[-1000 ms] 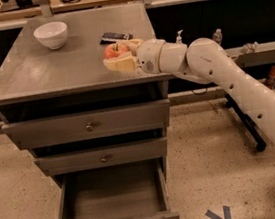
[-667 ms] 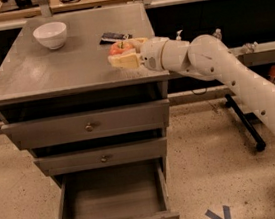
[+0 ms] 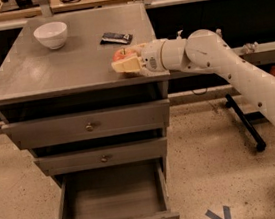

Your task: Pick apple from bottom drawer and place on counter

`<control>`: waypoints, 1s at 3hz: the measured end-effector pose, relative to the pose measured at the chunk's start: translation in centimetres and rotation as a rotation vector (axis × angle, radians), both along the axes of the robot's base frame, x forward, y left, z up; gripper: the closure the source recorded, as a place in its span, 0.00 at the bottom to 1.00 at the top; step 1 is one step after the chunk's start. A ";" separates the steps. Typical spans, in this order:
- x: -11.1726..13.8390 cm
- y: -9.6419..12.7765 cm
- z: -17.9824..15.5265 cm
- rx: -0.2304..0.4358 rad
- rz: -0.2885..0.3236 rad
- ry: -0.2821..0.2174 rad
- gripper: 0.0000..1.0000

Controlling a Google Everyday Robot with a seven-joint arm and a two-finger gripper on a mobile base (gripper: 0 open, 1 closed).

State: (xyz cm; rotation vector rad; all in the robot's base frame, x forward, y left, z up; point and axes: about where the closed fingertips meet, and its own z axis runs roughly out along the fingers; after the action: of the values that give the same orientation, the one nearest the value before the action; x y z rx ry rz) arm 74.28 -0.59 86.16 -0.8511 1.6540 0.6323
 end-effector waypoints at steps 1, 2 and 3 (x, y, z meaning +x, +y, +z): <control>0.1 -0.4 -1.5 0.002 -0.003 0.020 0.30; 0.1 -0.1 -1.5 0.002 0.001 0.020 0.06; 0.0 0.0 -1.5 0.005 0.006 0.021 0.00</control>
Offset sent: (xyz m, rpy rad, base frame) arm 0.0009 -0.0037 -0.0132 0.0013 0.0185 -0.0026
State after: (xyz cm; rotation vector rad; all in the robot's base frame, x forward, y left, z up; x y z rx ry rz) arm 74.33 -0.56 84.64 -0.8489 1.6682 0.6514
